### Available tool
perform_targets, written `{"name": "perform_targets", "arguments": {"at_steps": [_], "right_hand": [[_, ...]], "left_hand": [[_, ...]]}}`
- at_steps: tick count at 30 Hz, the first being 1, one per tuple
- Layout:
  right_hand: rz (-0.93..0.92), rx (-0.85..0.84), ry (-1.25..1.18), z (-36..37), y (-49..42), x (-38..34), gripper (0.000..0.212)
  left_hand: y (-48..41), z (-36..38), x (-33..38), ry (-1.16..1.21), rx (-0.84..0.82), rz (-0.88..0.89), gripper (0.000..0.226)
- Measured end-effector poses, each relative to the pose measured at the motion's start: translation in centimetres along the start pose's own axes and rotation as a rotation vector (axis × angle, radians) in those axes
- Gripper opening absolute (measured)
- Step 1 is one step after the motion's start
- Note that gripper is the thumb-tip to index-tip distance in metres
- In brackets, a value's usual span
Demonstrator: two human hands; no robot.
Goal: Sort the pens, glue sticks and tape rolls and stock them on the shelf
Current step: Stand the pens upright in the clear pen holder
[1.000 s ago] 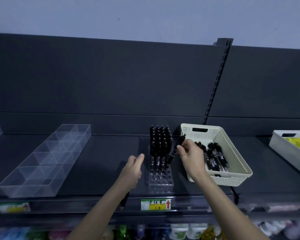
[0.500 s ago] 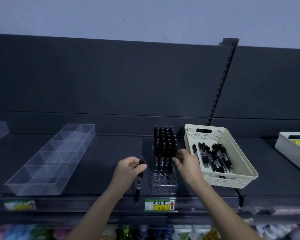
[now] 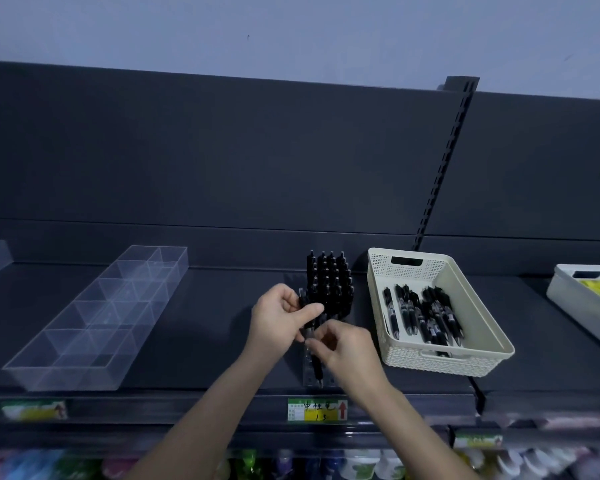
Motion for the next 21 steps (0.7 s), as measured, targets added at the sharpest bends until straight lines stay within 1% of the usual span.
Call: {"name": "perform_targets", "arguments": {"at_steps": [3,4,5,6,7,9,11,13,15,21], "right_hand": [[-0.019,0.011,0.022,-0.4,-0.3,0.0,0.010],[-0.017,0.024,0.015,-0.9,-0.5,0.2,0.009],[-0.012,0.039,-0.007,-1.5,-0.9,0.4,0.009],[-0.003,0.057,-0.040,-2.2,-1.2,0.6,0.010],[0.007,0.077,-0.075,-2.8,-1.6,0.8,0.010],[0.019,0.099,-0.135,-3.4,-2.4,1.2,0.009],[0.028,0.085,-0.151,-3.0,-3.0,1.4,0.009],[0.028,0.051,-0.142,-1.8,-3.5,1.7,0.010],[0.024,0.022,-0.107,-0.7,-3.7,1.8,0.010],[-0.014,-0.027,0.082,2.0,-3.8,2.0,0.015]], "left_hand": [[0.1,0.8,-0.4,0.079,-0.047,-0.016,0.026],[0.3,0.8,-0.6,0.068,-0.067,-0.003,0.020],[0.4,0.5,-1.0,0.007,-0.086,0.031,0.013],[0.7,0.2,-1.6,-0.115,-0.118,0.077,0.009],[1.1,0.1,-2.3,-0.276,-0.172,0.130,0.011],[2.2,0.6,-4.0,-0.585,-0.313,0.261,0.023],[3.3,1.8,-5.2,-0.729,-0.432,0.366,0.030],[3.9,2.5,-5.1,-0.778,-0.478,0.435,0.031],[4.0,2.6,-4.6,-0.819,-0.478,0.514,0.029],[4.3,2.9,-3.8,-0.849,-0.515,0.612,0.029]]}}
Point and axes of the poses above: each hand's wrist, its own y-axis away from the middle knuckle, its own z-axis out of the palm, x = y × z, the point moved 10 cm from there along -y, towards the middle knuckle, and after that the axes turned 10 degrees about z, right-handed, at the moved point
